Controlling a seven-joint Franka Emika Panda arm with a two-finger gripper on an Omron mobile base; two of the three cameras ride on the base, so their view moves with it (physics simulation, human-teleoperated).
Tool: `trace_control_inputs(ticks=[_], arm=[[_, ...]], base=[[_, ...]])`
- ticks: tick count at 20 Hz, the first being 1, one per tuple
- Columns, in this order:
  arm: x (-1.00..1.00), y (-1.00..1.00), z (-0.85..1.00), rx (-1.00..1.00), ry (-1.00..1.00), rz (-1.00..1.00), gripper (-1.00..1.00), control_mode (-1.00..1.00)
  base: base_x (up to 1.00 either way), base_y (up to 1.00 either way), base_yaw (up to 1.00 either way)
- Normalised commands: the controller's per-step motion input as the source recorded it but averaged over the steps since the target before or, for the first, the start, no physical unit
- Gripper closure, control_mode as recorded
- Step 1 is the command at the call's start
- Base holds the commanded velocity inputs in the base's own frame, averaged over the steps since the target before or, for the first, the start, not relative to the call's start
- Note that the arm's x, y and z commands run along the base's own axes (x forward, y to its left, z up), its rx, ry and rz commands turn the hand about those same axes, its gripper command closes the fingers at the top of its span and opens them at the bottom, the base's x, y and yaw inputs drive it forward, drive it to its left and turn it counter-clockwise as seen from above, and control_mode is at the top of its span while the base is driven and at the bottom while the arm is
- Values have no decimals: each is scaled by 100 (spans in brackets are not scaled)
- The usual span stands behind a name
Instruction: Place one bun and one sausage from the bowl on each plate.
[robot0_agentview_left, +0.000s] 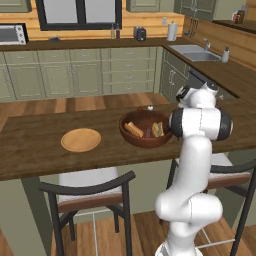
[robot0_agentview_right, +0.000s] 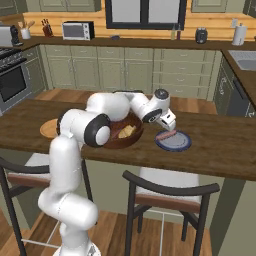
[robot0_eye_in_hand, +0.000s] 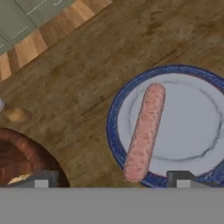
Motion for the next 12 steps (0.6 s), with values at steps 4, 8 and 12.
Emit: trace_control_inputs(ticks=[4, 8, 12], arm=[[-79, 100, 52, -20, 0, 24, -100, -100], [-30, 100, 21, -21, 0, 22, -100, -100], [3, 100, 11, -10, 2, 19, -100, -100]], base=[[0, 0, 0], [0, 0, 0], [0, 0, 0]])
